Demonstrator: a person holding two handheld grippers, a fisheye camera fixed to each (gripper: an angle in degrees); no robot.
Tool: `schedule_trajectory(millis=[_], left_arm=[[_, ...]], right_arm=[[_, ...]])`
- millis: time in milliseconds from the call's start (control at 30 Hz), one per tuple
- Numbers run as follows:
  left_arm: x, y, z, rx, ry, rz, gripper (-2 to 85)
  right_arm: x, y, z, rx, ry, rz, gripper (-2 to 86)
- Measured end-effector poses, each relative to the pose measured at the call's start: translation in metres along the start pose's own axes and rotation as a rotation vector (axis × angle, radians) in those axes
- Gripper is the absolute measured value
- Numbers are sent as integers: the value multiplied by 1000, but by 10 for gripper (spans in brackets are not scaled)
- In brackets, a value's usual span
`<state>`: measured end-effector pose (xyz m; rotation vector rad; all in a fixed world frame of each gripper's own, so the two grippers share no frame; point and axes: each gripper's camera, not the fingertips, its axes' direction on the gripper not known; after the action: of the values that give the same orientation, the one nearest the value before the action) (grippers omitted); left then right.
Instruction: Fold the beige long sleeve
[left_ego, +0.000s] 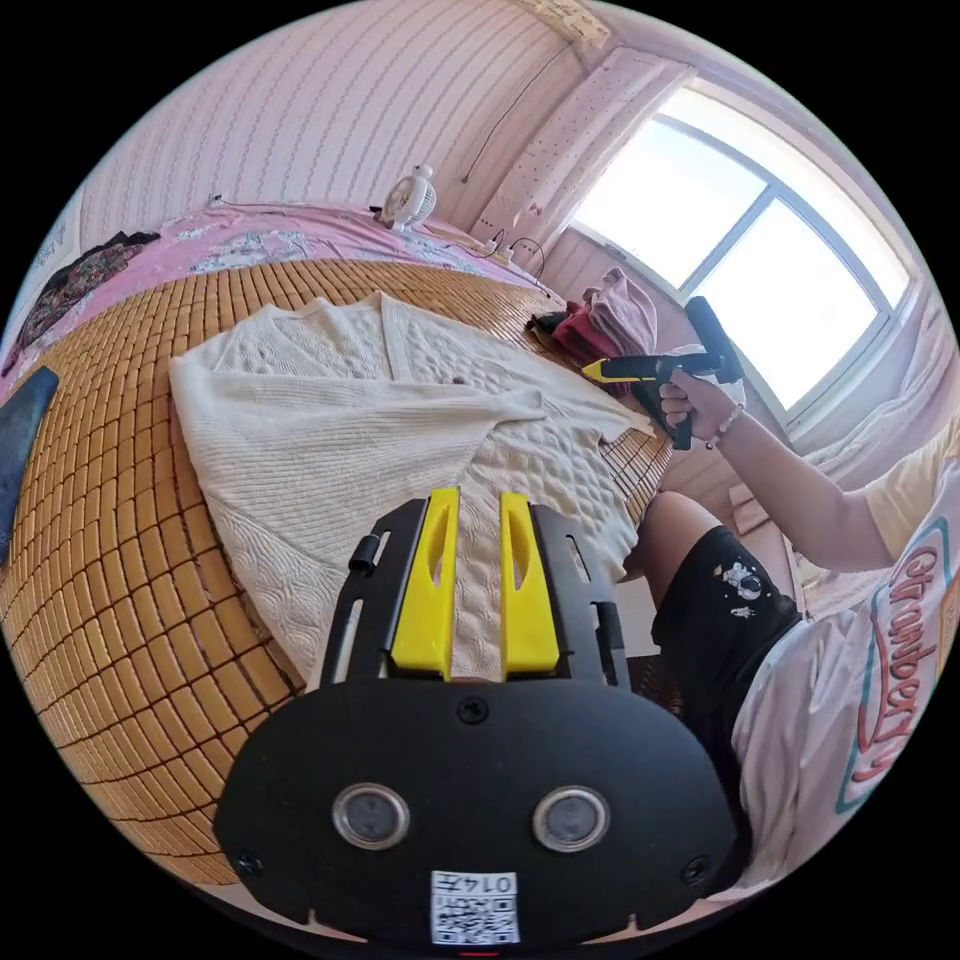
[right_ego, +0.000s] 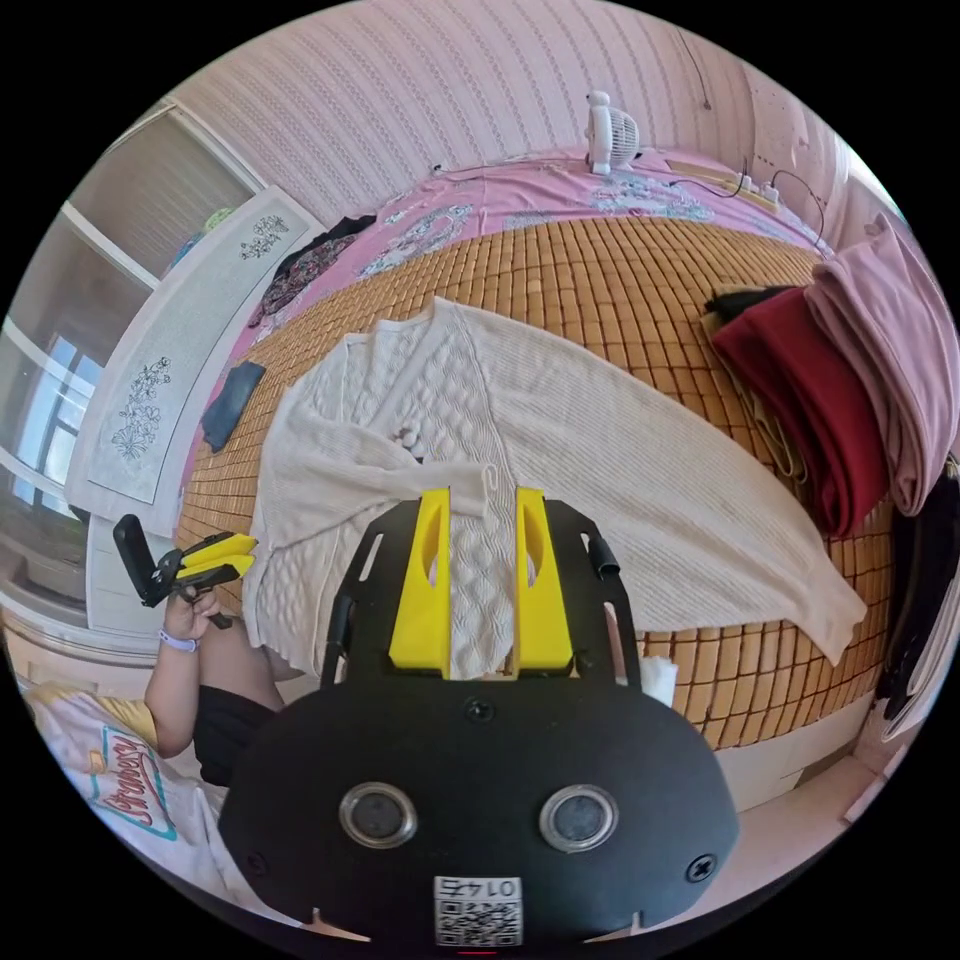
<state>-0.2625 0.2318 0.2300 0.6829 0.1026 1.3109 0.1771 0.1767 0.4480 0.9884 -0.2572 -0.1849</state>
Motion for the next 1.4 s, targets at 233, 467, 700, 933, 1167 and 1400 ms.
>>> schedule_trajectory(millis=[233,467,700,933,1167,1400], left_arm=[[-3,-7,19,-98,-85,-17,67],[8,-42,34,-120,-70,21,69],[19,-89,49,-108,-56,91,66],[17,-147,94,-181,-182,162,72],[0,-168,145,-326,-226,131,29],[2,-178,137,-206,-279,122,-9]], right_arm=[[33,12,30,-11,7,-21,95],[52,-16,76,-170,-27,-73,14],[110,14,39,-149,-266,13,26],[150,18,40,-71,-301,48,85],[164,-5,79,-68,-436,51,20],[162,-42,63,7,-354,-22,6]])
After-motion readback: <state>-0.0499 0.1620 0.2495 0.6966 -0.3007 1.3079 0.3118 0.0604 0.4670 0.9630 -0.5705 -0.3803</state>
